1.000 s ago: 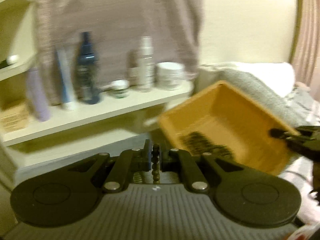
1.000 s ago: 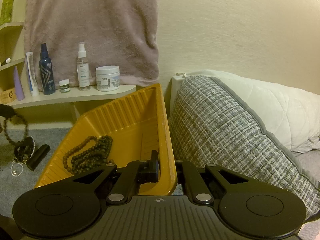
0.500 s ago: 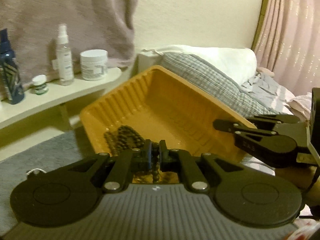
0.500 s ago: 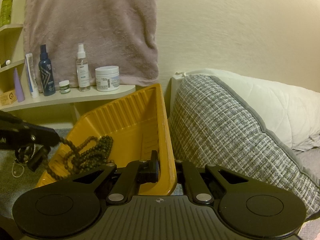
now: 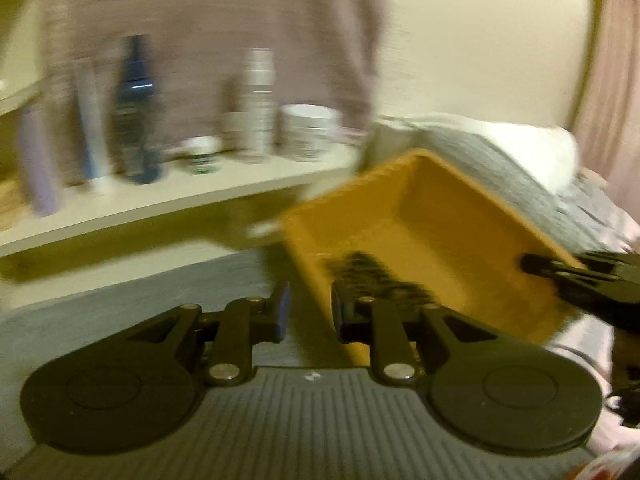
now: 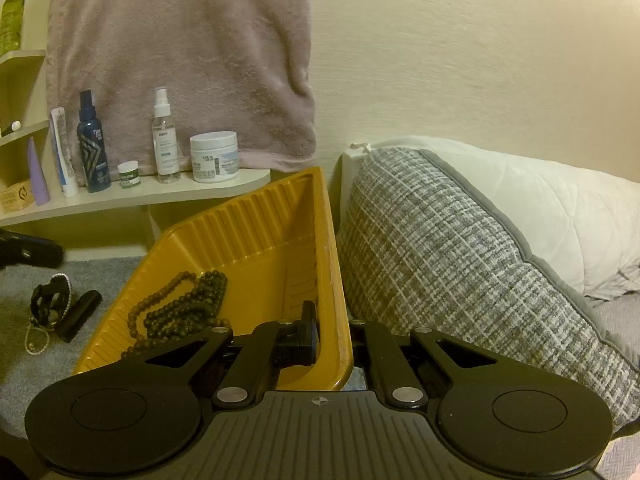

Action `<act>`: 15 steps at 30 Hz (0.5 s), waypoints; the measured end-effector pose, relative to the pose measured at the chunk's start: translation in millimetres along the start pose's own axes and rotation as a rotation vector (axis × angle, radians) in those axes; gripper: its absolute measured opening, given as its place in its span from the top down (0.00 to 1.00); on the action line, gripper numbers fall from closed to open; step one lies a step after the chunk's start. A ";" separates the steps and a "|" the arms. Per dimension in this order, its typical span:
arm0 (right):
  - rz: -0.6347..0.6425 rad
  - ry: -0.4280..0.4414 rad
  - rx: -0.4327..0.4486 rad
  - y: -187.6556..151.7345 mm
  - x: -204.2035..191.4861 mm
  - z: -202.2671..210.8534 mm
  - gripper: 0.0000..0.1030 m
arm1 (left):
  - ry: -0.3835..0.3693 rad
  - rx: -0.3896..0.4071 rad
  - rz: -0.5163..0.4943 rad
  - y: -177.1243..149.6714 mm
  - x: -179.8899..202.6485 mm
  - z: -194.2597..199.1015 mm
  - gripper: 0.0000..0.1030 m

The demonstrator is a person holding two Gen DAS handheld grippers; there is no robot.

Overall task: Organize jewelry
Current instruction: 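Move the left gripper to the pearl necklace and grasp it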

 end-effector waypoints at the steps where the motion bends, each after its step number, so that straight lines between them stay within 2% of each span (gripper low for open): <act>1: -0.001 0.001 -0.001 0.0 0.1 -0.1 0.96 | 0.027 0.002 0.017 -1.5 -11.1 2.8 0.81; 8: 0.000 -0.002 -0.001 -0.4 0.2 -0.5 0.96 | 0.200 -0.001 0.135 -17.6 -87.4 22.6 0.81; 12: 0.001 -0.003 -0.002 -0.2 0.1 -0.8 0.96 | 0.272 -0.010 0.156 -31.0 -112.6 28.2 0.81; 15: 0.003 -0.005 -0.002 -0.2 -0.3 -1.1 0.96 | 0.291 -0.030 0.164 -42.7 -122.1 26.7 0.81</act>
Point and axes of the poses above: each gripper's, at about its wrist camera, not at the fingertips, and z roughly against the way its jaws point, x to its right, y to its top, the point moved 2 cm from there along -z, roughly the way its jaws point, and after that the axes turned 6 degrees about y, right-handed, at the moved point
